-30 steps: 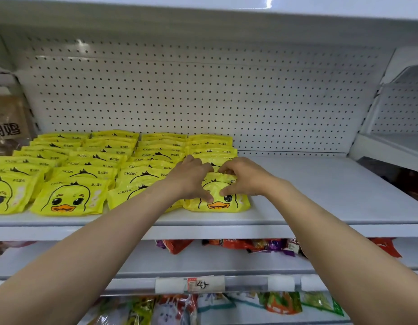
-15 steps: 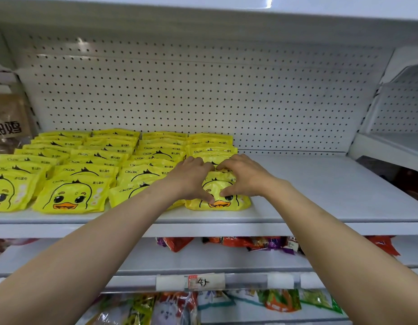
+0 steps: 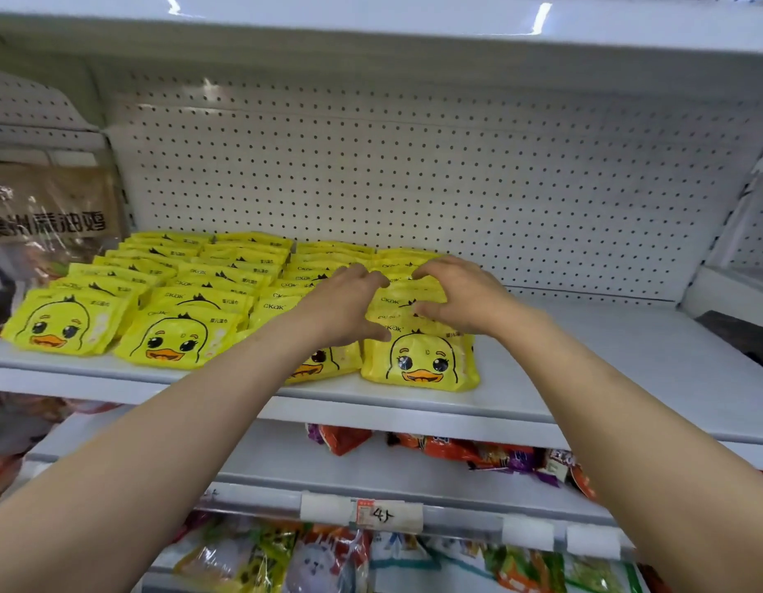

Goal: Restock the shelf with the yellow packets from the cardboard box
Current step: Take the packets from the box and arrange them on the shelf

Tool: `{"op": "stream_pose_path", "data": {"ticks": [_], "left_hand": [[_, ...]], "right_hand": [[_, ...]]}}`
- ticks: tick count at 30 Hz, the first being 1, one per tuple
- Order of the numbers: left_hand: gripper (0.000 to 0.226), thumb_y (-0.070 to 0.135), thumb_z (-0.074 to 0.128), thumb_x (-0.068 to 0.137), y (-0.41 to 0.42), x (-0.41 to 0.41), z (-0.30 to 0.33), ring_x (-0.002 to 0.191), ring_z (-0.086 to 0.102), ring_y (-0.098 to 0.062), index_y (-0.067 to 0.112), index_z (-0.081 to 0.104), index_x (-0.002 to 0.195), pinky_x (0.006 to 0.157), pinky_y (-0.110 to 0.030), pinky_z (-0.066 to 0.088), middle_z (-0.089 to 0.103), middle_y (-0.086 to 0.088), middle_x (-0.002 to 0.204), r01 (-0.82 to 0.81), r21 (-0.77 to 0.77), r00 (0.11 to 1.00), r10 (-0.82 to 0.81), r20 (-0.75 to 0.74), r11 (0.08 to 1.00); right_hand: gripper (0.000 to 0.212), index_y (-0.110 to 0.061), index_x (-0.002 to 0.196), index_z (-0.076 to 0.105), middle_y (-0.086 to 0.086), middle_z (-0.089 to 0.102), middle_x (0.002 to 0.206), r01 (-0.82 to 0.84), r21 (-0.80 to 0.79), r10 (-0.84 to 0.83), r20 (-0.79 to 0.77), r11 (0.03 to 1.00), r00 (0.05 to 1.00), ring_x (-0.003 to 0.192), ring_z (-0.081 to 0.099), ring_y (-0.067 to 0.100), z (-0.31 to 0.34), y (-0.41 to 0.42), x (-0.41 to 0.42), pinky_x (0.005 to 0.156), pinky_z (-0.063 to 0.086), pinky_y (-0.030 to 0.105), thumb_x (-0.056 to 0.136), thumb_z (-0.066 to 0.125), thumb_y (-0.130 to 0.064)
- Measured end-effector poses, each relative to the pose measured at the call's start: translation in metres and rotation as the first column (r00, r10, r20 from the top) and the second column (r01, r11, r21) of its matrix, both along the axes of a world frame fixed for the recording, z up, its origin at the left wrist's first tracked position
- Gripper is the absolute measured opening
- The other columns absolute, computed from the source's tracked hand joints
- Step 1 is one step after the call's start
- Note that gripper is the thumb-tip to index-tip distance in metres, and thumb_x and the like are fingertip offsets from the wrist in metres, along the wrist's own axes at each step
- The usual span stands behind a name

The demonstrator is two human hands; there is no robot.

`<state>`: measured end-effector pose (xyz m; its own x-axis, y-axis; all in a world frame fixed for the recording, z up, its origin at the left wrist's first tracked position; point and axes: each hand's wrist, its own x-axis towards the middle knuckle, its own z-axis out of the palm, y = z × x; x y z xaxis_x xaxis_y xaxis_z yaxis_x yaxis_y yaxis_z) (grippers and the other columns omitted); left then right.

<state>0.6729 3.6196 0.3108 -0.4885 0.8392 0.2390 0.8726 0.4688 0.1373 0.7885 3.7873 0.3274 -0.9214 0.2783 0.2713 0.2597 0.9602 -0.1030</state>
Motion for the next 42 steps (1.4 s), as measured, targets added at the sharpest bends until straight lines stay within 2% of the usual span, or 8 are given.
{"op": "stream_pose_path", "data": {"ticks": [6, 14, 17, 22, 25, 29, 34, 42], "left_hand": [[0.068, 0.052, 0.066, 0.085, -0.073, -0.007, 0.02, 0.133, 0.037, -0.025, 0.025, 0.042, 0.142, 0.106, -0.041, 0.039, 0.042, -0.006, 0.138, -0.172, 0.18, 0.98, 0.187, -0.07, 0.968], [0.068, 0.041, 0.078, 0.077, -0.231, -0.005, 0.007, 0.123, 0.046, -0.029, 0.023, 0.051, 0.137, 0.103, -0.044, 0.041, 0.049, -0.007, 0.13, -0.378, 0.285, 0.901, 0.421, -0.105, 0.881], [0.063, 0.042, 0.075, 0.079, -0.298, 0.002, -0.007, 0.116, 0.05, -0.032, 0.02, 0.053, 0.134, 0.1, -0.045, 0.043, 0.05, -0.009, 0.127, -0.443, 0.285, 0.86, 0.492, -0.132, 0.85], [0.065, 0.058, 0.054, 0.085, -0.399, 0.01, -0.019, 0.118, 0.049, -0.031, 0.021, 0.048, 0.139, 0.095, -0.047, 0.048, 0.048, -0.008, 0.131, -0.564, 0.265, 0.777, 0.611, -0.153, 0.783], [0.063, 0.054, 0.059, 0.088, -0.449, 0.008, -0.026, 0.124, 0.045, -0.031, 0.023, 0.044, 0.141, 0.099, -0.047, 0.046, 0.044, -0.007, 0.137, -0.616, 0.255, 0.738, 0.659, -0.143, 0.745], [0.064, 0.056, 0.058, 0.088, -0.506, -0.002, -0.039, 0.126, 0.043, -0.028, 0.025, 0.043, 0.141, 0.101, -0.046, 0.045, 0.043, -0.003, 0.138, -0.679, 0.227, 0.696, 0.711, -0.104, 0.698], [0.061, 0.055, 0.058, 0.089, -0.559, -0.025, -0.062, 0.128, 0.042, -0.028, 0.024, 0.045, 0.14, 0.101, -0.046, 0.044, 0.043, -0.003, 0.14, -0.756, 0.174, 0.633, 0.773, -0.052, 0.631], [0.055, 0.049, 0.061, 0.088, -0.625, -0.083, -0.124, 0.119, 0.049, -0.03, 0.023, 0.049, 0.134, 0.094, -0.046, 0.047, 0.049, -0.004, 0.131, -0.865, 0.084, 0.499, 0.866, 0.032, 0.495]], "right_hand": [[0.047, -0.028, 0.135, 0.053, -0.003, 0.045, 0.146, -0.175, 0.051, 0.18, -0.132, 0.983, 0.975, 0.133, 0.044, 0.02, 0.023, -0.044, -0.024, 0.106, 0.041, 0.039, 0.093, 0.058, -0.048], [0.048, -0.025, 0.135, 0.057, 0.004, 0.053, 0.141, -0.451, 0.152, 0.474, -0.203, 0.879, 0.857, 0.134, 0.041, 0.025, 0.007, -0.165, -0.064, 0.112, 0.029, 0.035, 0.092, 0.063, -0.045], [0.048, -0.028, 0.135, 0.057, 0.003, 0.053, 0.14, -0.532, 0.115, 0.545, -0.193, 0.839, 0.816, 0.135, 0.04, 0.024, -0.001, -0.225, -0.076, 0.111, 0.033, 0.038, 0.091, 0.062, -0.047], [0.054, -0.025, 0.134, 0.058, 0.005, 0.053, 0.141, -0.63, 0.049, 0.627, -0.181, 0.775, 0.757, 0.133, 0.042, 0.026, -0.015, -0.328, -0.098, 0.111, 0.035, 0.039, 0.091, 0.051, -0.055], [0.057, -0.027, 0.135, 0.055, 0.004, 0.05, 0.144, -0.669, 0.022, 0.662, -0.173, 0.743, 0.729, 0.136, 0.039, 0.025, -0.027, -0.385, -0.114, 0.112, 0.034, 0.04, 0.089, 0.045, -0.059], [0.05, -0.029, 0.14, 0.05, -0.002, 0.042, 0.15, -0.716, 0.017, 0.708, -0.169, 0.698, 0.686, 0.141, 0.031, 0.019, -0.039, -0.45, -0.134, 0.113, 0.028, 0.035, 0.095, 0.054, -0.05], [0.052, -0.032, 0.144, 0.043, -0.003, 0.035, 0.155, -0.778, 0.005, 0.775, -0.081, 0.629, 0.626, 0.144, 0.025, 0.017, -0.058, -0.512, -0.17, 0.116, 0.028, 0.038, 0.097, 0.049, -0.053], [0.054, -0.03, 0.146, 0.041, -0.002, 0.034, 0.155, -0.851, -0.078, 0.855, 0.052, 0.519, 0.517, 0.144, 0.024, 0.018, -0.118, -0.592, -0.269, 0.113, 0.031, 0.036, 0.098, 0.05, -0.051]]}}
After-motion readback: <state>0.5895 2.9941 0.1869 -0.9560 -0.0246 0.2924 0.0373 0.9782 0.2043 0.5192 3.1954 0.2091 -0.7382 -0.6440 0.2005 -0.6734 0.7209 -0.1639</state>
